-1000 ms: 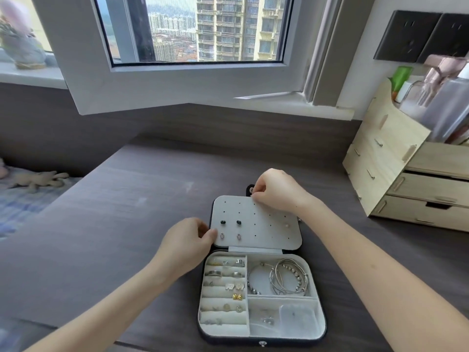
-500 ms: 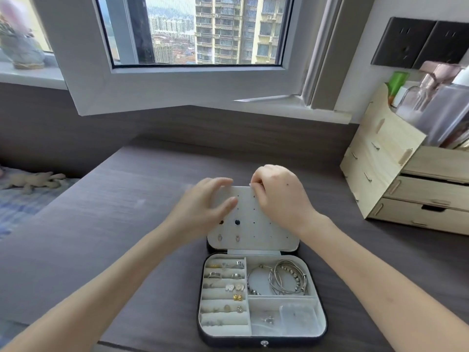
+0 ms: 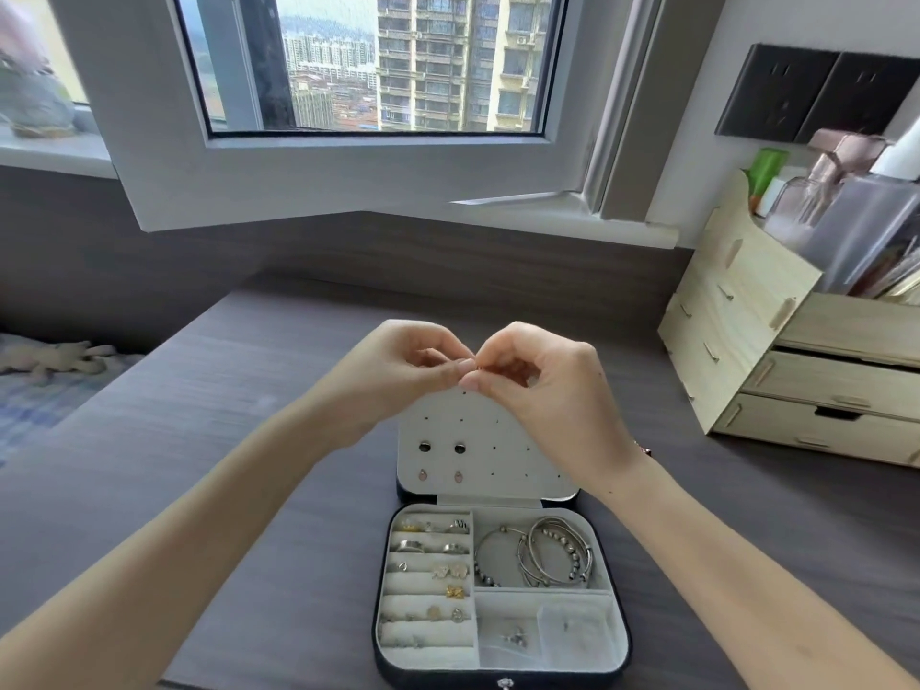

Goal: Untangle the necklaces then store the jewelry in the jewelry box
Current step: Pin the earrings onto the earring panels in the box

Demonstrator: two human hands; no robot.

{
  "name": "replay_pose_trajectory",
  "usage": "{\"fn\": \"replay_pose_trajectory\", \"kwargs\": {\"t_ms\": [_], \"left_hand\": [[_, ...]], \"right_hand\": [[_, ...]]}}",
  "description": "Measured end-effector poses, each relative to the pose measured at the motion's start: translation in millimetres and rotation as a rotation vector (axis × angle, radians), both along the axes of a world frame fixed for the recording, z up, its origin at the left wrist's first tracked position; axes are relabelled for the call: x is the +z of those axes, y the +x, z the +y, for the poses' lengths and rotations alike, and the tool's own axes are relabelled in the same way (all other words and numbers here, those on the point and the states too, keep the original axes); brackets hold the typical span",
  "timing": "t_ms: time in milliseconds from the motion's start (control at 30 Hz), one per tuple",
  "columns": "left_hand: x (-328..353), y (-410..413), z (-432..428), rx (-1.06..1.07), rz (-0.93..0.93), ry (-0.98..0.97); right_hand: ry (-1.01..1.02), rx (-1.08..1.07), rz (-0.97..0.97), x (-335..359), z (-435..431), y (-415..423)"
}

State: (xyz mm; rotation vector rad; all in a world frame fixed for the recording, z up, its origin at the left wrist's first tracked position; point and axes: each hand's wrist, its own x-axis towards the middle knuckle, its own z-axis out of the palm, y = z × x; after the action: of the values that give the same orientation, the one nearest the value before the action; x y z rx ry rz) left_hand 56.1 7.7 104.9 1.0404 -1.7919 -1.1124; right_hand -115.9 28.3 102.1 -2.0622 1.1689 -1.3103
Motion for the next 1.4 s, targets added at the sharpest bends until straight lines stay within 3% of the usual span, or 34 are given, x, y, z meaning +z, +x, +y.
{"fn": "replay_pose_trajectory", "kwargs": {"t_ms": [200, 500, 767, 900, 1133, 1267, 1400], "left_hand": [[7.8, 2.2, -2.5, -0.082, -0.036, -0.014], [13.1, 0.8, -0.1, -0.093, 0.039, -0.102], [18.3, -1.0, 3.8, -0.008, 0.005, -0.202], [23.1, -2.7, 5.8, 0.013, -0.174, -0.267], [33.1, -4.4, 4.5, -0.058, -0.507, -0.374], [39.3, -5.7, 3.7, -0.118, -0.592, -0.354], [44.5, -4.4, 7.5, -0.158, -0.566, -0.336]], "right_hand": [[0.087, 0.126, -0.087, 13.6, 0.9, -6.1], [0.188, 0.203, -0.052, 22.0, 1.9, -14.9], [0.151, 0.087, -0.143, 16.4, 7.4, -9.9], [0.155, 0.061, -0.212, 14.1, 7.5, -7.0], [0.041, 0.091, -0.081, 10.3, 9.3, -6.5], [0.061, 0.142, -0.056, 11.0, 5.5, -12.8], [0.015, 0.217, -0.014, 10.4, 5.4, -17.3]]}}
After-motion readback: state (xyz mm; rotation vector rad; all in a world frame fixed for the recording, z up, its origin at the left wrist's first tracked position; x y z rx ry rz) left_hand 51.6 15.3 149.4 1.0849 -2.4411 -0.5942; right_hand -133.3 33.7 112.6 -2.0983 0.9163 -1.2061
